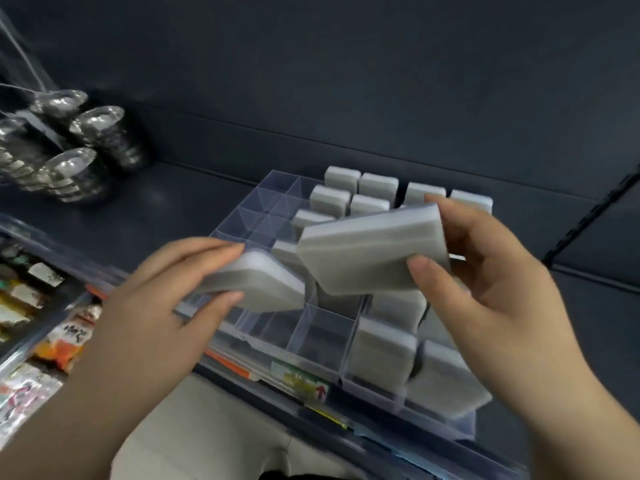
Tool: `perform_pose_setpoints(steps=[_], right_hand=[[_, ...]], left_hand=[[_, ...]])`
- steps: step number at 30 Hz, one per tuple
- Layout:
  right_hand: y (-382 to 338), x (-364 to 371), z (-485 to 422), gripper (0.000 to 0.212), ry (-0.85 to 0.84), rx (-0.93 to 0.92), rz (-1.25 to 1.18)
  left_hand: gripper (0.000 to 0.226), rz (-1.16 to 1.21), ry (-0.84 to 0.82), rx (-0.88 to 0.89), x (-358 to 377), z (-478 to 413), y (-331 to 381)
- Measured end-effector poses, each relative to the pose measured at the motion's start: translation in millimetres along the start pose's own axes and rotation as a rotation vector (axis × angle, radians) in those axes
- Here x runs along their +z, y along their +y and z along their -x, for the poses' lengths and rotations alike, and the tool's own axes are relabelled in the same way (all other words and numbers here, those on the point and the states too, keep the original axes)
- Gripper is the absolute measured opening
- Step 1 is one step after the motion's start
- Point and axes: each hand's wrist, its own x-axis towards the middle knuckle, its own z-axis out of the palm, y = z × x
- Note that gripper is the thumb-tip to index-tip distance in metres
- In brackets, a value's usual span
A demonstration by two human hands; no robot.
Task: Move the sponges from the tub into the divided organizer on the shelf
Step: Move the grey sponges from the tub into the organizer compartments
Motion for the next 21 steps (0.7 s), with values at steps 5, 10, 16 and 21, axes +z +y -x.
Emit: perform_pose_setpoints(steps=[5,10,16,21], right_hand=[[-19.5,36.7,1.8,0.046,0.100,0.037,0.191],[-35.4,71.0,15.1,0.047,0.206,-0.022,0.458],[-37.8,98.5,29.4,0.044,0.177,0.025,0.692],[-34.5,112.1,29.8,0.050,0.110,0.053,0.905]], left_hand=[[0.041,0.149,-0.081,0.052,-9.8,-22.2,-44.2],[0.041,0.221,-0.113,0.092,-12.4,-34.3,-80.0],[0.043,0.273,-0.189,0.150,-17.6,-39.3,-102.9],[0.045,0.291,-0.249,0.196,-22.4,-42.5,-112.1]])
